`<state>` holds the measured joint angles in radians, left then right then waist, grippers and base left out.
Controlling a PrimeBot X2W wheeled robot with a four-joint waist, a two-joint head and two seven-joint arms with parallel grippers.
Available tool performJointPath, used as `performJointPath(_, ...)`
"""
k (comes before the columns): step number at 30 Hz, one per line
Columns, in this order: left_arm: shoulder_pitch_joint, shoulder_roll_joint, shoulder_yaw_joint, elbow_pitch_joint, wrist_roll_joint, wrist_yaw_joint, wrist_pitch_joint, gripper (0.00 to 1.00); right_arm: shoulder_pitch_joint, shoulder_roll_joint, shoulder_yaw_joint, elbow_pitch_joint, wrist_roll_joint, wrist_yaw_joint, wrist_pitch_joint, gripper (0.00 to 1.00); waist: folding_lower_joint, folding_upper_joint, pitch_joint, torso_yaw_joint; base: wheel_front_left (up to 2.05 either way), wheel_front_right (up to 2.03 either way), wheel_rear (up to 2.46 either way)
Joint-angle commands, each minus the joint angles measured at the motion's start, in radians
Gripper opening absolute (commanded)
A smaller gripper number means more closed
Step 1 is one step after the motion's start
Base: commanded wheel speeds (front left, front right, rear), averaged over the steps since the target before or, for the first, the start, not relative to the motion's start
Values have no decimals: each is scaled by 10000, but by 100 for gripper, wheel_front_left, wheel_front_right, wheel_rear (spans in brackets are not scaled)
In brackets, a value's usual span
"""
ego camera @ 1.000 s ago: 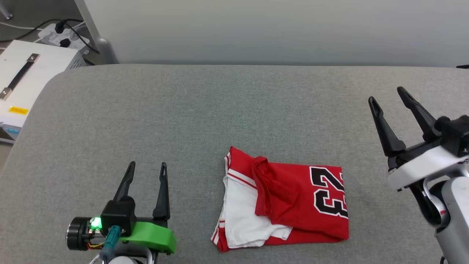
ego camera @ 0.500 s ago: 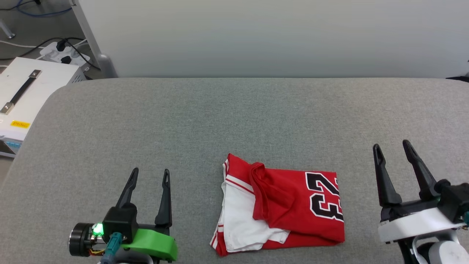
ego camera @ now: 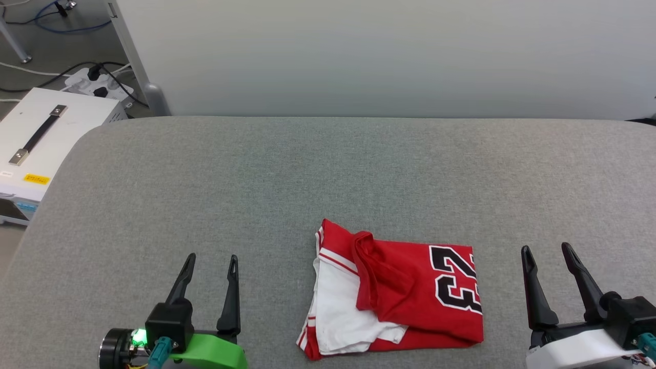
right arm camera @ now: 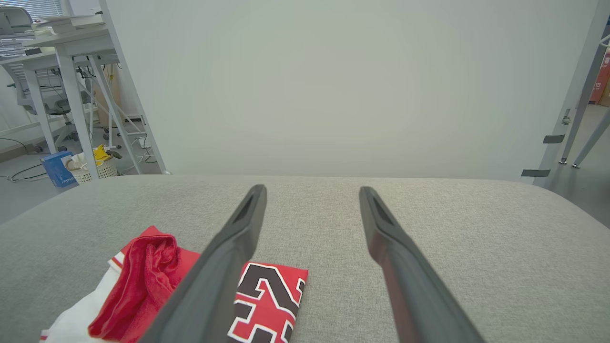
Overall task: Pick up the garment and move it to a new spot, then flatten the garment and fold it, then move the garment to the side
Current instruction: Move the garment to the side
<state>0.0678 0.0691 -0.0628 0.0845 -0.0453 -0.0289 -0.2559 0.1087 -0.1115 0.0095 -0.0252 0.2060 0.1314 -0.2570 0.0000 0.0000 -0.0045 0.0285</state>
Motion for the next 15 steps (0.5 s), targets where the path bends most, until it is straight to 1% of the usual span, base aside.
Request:
performJointPath(1,183,-10,2,35,-61,-54,-59,100,197,-27,-13,92,-100,-7,-46,100,0,0,-33,21,0,0,0)
performJointPath(10,247,-27,47,151,-28,-78,-59,100,240,-25,-26,305,-312,-7,-47,100,0,0,-107,77,0,0,0)
performJointPath(15,216,-39,68,147,-22,-80,-59,100,56,25,-203,321,-309,-7,-47,100,0,0,-61,85,0,0,0)
